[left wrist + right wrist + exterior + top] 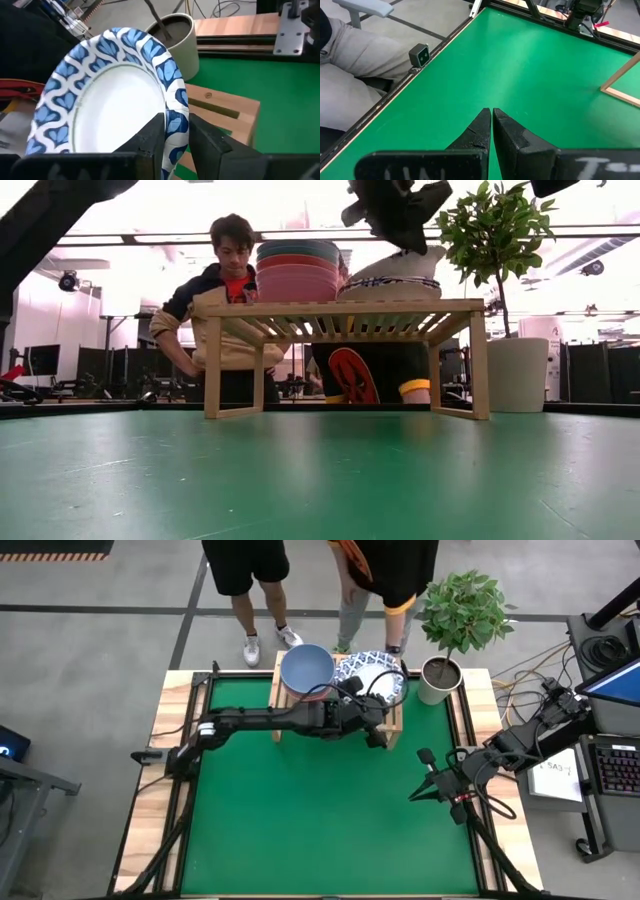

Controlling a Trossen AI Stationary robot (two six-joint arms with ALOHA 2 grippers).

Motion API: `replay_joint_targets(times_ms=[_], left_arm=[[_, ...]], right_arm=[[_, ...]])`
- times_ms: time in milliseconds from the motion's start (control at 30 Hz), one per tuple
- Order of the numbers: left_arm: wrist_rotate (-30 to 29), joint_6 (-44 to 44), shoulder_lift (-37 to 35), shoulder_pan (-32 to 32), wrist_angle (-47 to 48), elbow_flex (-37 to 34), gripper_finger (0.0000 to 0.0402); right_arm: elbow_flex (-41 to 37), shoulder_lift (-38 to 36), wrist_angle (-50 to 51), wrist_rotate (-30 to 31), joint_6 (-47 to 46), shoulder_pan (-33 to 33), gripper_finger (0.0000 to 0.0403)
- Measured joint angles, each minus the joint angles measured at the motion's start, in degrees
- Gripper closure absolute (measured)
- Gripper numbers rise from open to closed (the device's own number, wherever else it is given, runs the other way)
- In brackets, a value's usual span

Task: Place and stack bowls onto a shelf
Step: Stack the white bowl on top of the white bowls on the shelf

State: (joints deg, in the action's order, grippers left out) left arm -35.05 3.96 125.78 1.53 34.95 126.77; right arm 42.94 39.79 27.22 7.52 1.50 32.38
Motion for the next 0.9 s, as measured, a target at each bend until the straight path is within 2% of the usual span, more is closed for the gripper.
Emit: replay_joint_targets(times_ms=[333,700,900], left_arm=[[0.1,1.5,0.0,-1.1,-1.0,4.6,0.0341],[0.1,1.0,0.3,0.1,1.6,3.8,0.0340],[-0.2,1.1,0.3,0.0,4.5,3.8,0.0308]], right_arm=[[0.0,0.0,0.0,0.0,0.0,0.0,0.0394],[0.0,0.0,0.0,0.0,0.0,0.0,0.0394],[0.0,0.0,0.0,0.0,0.0,0.0,0.0394]])
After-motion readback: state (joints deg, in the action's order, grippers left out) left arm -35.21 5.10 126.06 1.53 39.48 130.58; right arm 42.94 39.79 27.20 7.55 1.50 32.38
